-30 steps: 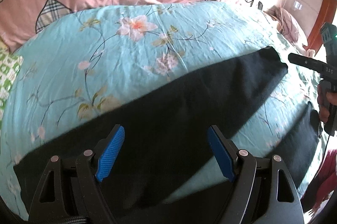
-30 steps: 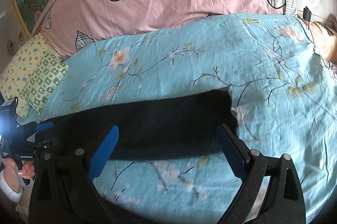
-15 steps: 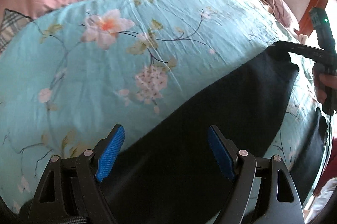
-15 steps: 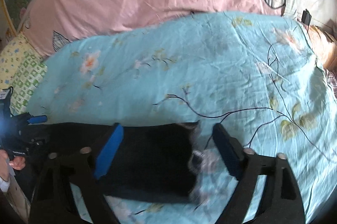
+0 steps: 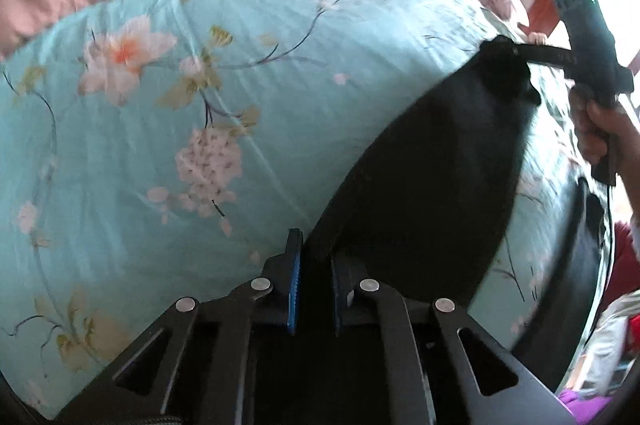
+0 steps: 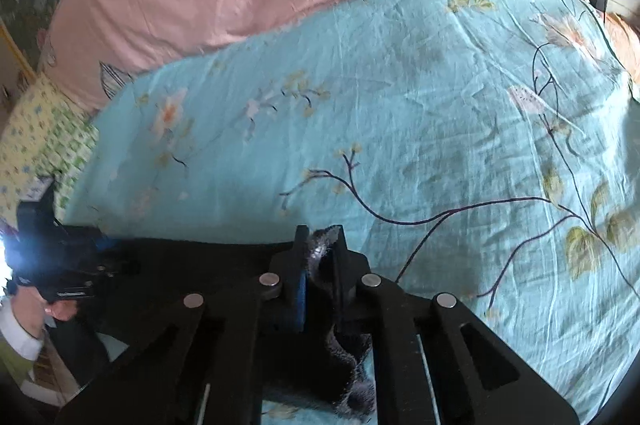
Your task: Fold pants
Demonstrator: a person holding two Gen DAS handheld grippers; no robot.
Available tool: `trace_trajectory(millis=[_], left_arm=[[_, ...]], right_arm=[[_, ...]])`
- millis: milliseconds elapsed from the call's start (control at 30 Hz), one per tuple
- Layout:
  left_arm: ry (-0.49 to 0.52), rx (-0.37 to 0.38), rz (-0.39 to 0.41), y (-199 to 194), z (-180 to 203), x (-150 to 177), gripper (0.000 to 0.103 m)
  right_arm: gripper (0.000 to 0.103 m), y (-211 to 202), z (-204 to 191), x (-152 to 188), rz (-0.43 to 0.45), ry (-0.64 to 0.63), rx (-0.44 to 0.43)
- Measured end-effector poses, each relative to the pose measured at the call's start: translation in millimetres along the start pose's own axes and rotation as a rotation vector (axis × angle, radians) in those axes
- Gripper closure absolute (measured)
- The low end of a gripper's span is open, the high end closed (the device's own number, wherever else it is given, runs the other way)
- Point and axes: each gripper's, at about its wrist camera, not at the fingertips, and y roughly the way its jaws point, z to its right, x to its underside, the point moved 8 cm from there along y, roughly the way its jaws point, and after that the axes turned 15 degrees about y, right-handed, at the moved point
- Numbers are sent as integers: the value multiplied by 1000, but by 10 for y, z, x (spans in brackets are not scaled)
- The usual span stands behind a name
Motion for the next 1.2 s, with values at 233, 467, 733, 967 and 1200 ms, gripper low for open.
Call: trace_trajectory(millis=[233,467,733,967,1200], left_arm=[[2,19,81,-504,385,121,96],[-28,40,130,-879,807,317,97],[-47,47,177,-1133,1263,531,97],[-28,52,170,-1173,1651,740,97],[-51,62,187,-1261,1788,919,97]], right_arm=[[94,-408,-58,93,59,10,-96],[94,-751,-1,423,80,-10,-156],[94,-1120,137,860,121,-16,-211],[94,-1253,270,1142,120,-23,-220],[94,-1493,200,1290,158,-70,-266]])
